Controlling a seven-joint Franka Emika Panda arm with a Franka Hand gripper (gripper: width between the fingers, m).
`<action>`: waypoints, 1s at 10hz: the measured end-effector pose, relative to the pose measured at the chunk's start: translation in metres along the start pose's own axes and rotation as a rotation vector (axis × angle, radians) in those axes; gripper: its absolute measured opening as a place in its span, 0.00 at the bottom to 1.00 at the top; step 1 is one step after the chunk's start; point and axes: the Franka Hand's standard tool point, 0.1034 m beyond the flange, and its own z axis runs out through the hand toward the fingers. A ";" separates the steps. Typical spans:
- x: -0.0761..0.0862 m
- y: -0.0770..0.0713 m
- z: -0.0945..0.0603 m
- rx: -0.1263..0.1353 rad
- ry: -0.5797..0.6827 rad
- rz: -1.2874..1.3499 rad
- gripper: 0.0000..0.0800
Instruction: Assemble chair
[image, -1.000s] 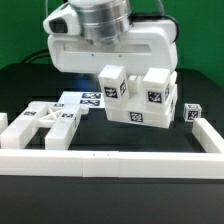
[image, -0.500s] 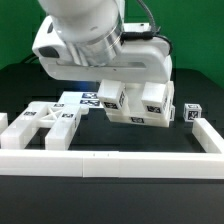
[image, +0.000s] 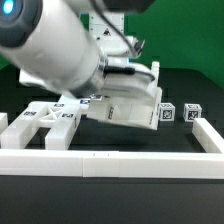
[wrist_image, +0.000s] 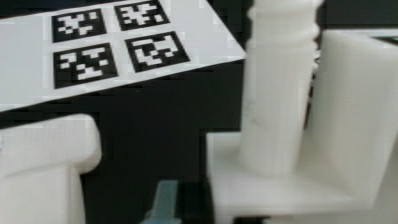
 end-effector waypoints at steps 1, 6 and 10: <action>0.002 0.000 0.002 -0.001 -0.002 0.002 0.04; 0.007 -0.001 0.001 -0.001 0.016 0.005 0.04; 0.011 0.005 0.004 0.005 0.009 0.013 0.68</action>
Offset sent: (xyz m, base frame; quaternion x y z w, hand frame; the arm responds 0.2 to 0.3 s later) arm 0.0037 0.0051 -0.0015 -0.0068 -0.0034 0.0034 1.0000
